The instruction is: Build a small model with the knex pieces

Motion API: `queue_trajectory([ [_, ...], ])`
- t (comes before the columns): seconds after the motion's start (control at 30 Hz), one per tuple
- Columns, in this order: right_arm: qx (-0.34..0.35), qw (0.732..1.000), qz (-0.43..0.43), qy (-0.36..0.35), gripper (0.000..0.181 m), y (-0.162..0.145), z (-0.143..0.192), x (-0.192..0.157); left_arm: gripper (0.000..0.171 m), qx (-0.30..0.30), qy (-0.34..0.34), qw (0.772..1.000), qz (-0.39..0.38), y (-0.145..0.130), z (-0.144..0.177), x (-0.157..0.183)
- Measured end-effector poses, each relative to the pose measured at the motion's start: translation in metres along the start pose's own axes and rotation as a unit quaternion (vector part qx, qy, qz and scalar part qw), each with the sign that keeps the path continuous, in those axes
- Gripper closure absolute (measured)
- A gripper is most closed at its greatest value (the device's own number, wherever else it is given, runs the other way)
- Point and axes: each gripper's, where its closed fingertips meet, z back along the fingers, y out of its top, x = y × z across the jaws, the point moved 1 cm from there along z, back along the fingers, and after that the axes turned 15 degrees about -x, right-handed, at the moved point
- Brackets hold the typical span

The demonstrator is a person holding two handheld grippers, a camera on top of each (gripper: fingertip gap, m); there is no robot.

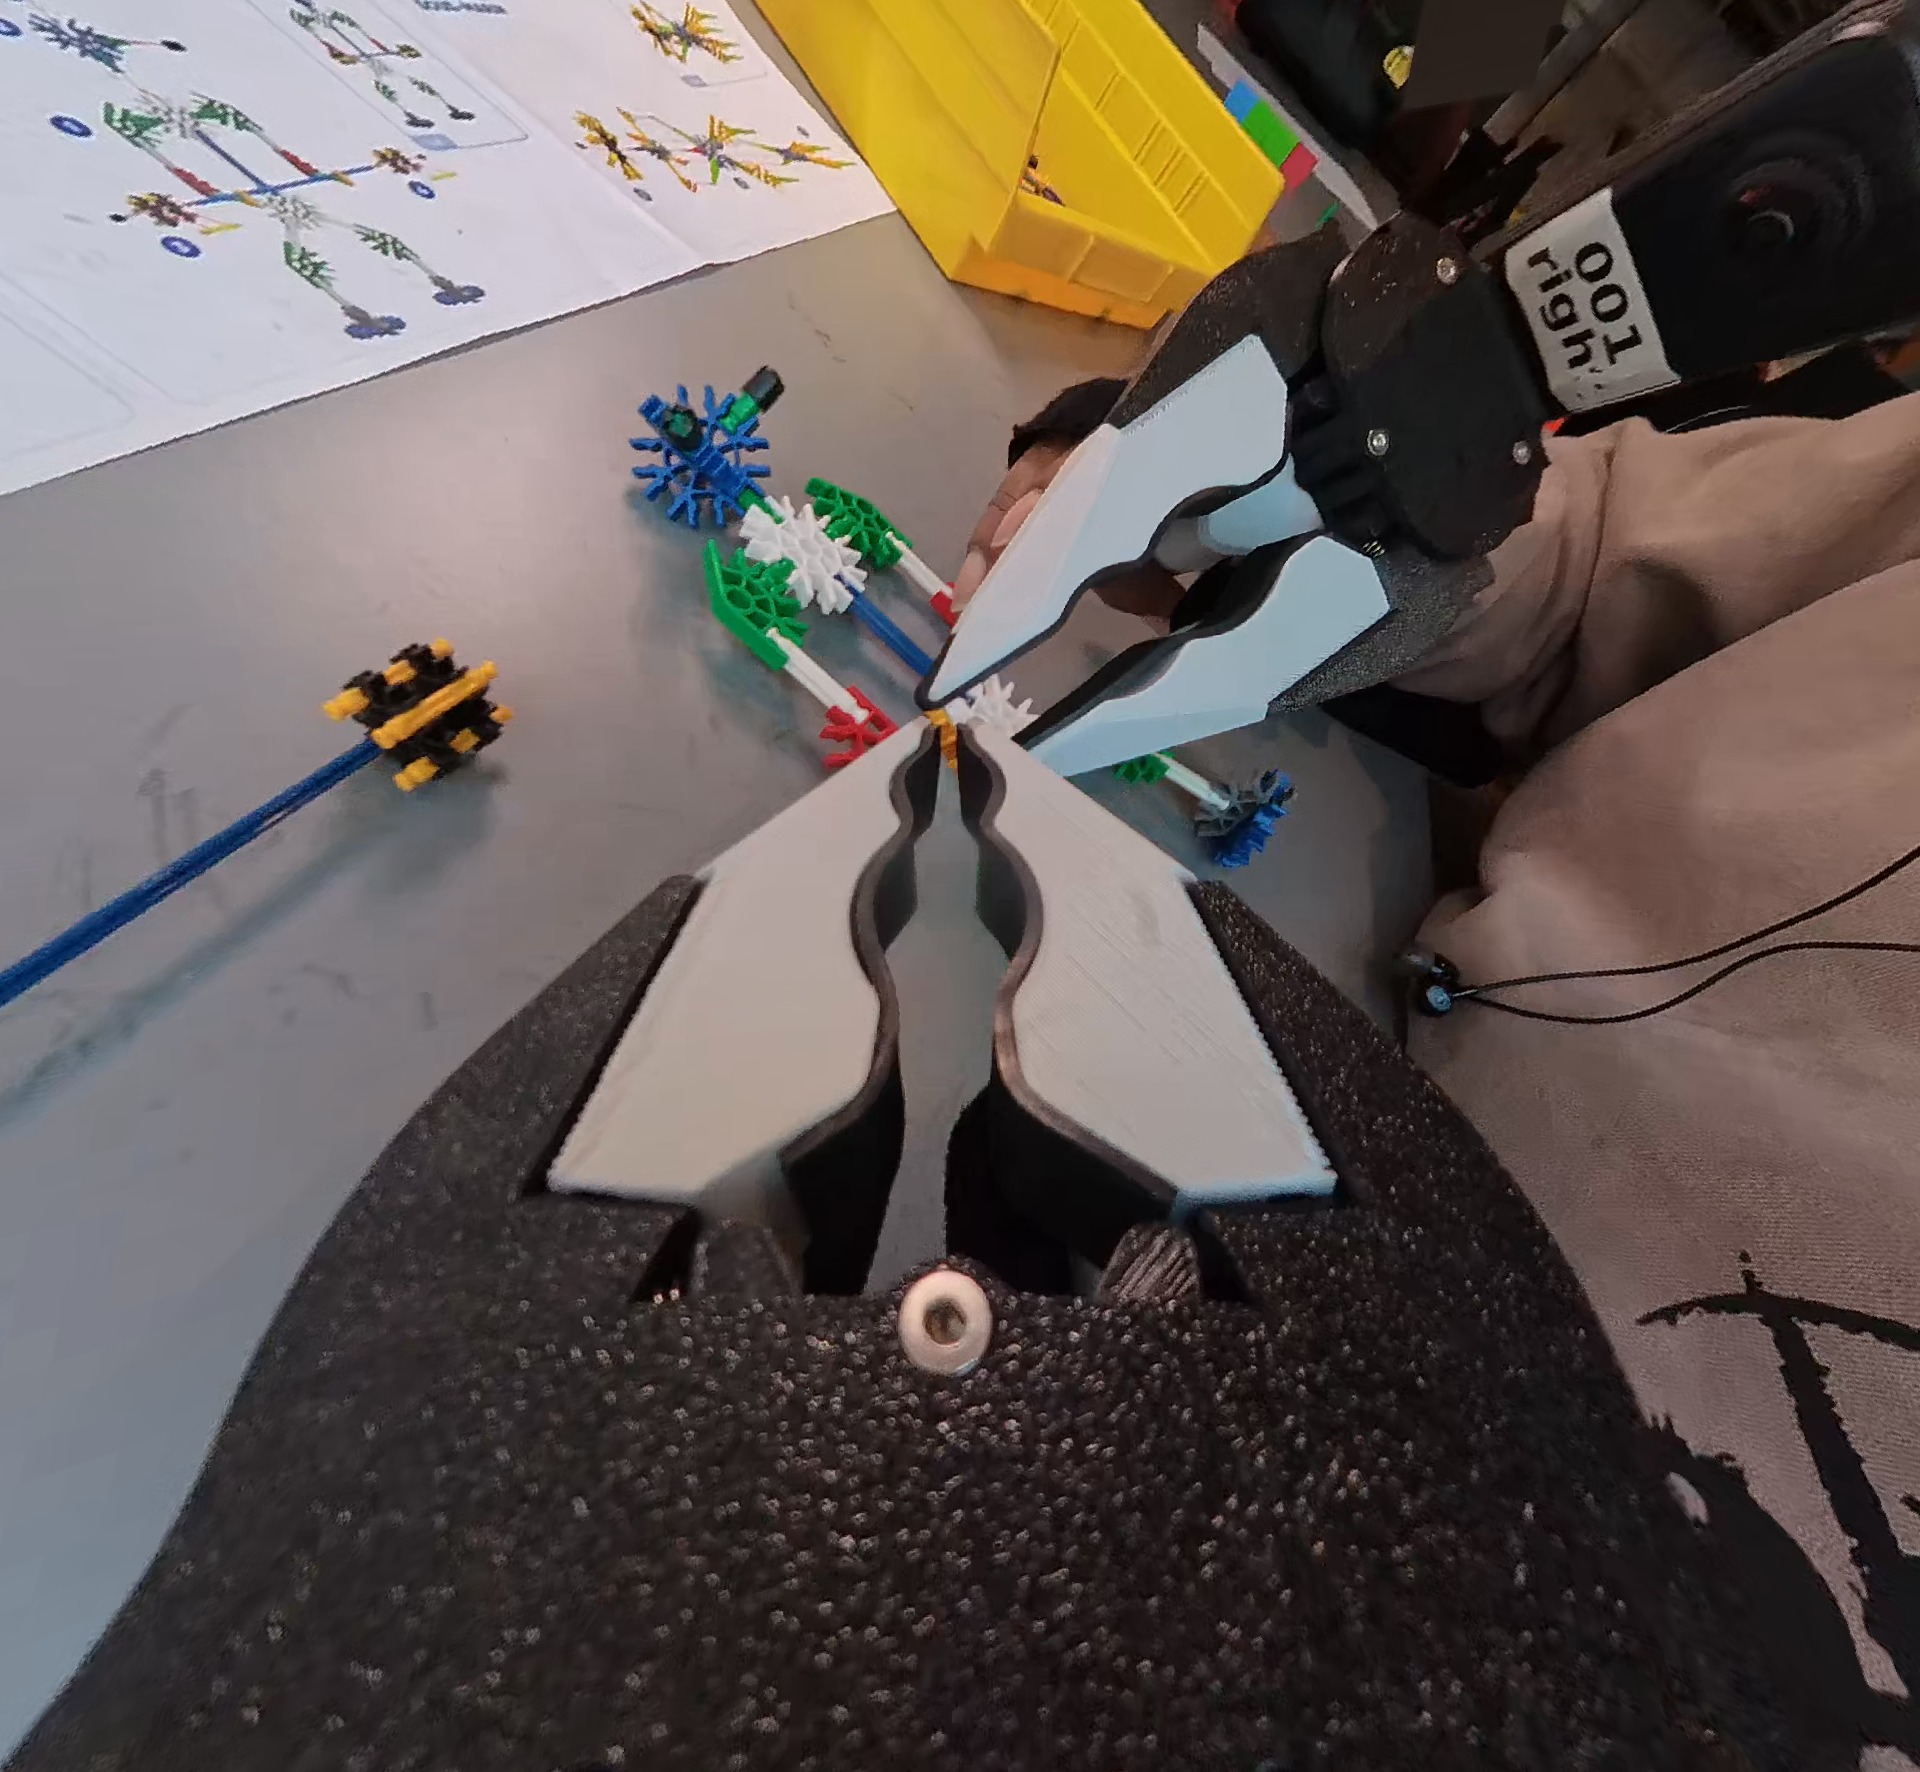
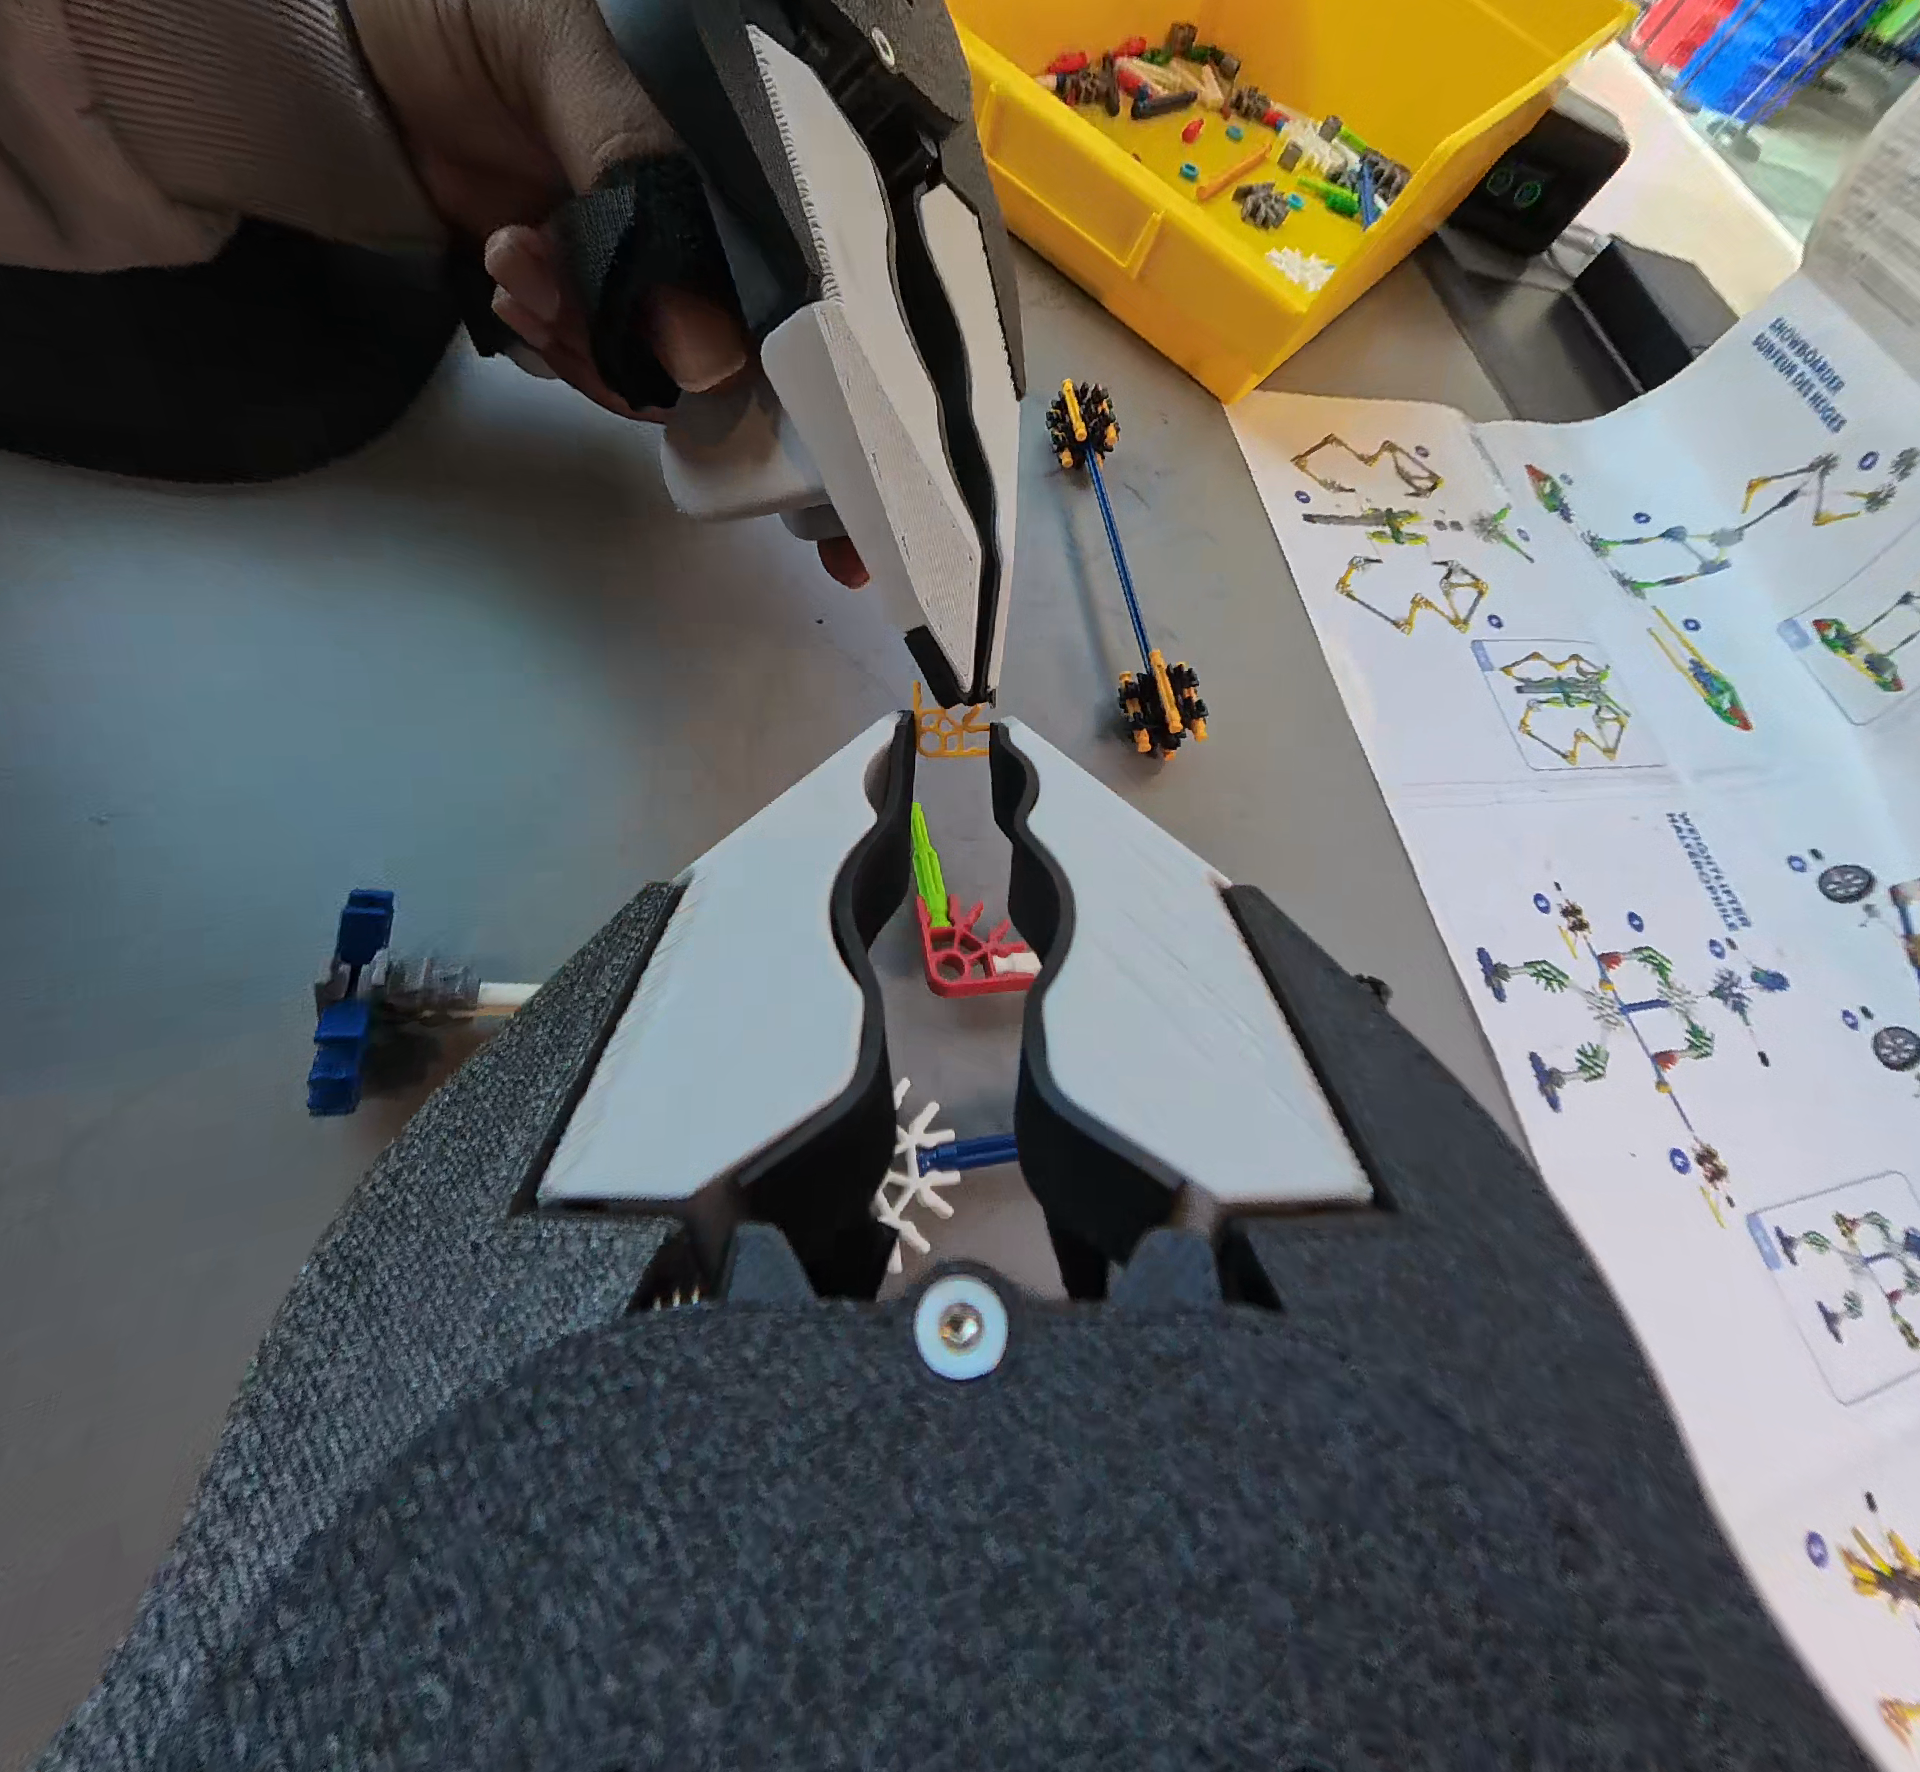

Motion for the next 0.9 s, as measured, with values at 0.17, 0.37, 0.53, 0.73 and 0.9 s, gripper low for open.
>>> queue_trajectory([
  [0.17,-0.089,0.995,-0.041,0.035,0.168,-0.011,-0.033,-0.004,0.169,-0.075,0.042,0.996,0.000,-0.021,-0.006,-0.026],
  [0.37,-0.141,0.986,-0.062,0.061,0.168,-0.023,-0.047,-0.008,0.169,-0.118,0.088,0.989,-0.026,-0.035,-0.014,-0.039],
  [0.53,-0.152,0.984,-0.054,0.080,0.162,-0.026,-0.044,-0.010,0.169,-0.131,0.124,0.982,-0.053,-0.040,-0.012,-0.044],
  [0.73,-0.163,0.979,-0.044,0.111,0.159,-0.031,-0.036,-0.009,0.154,-0.124,0.130,0.978,-0.107,-0.038,-0.009,-0.032],
  [0.9,-0.186,0.974,-0.002,0.128,0.176,-0.042,-0.034,-0.013,0.147,-0.175,0.180,0.953,-0.171,-0.049,-0.022,-0.035],
])
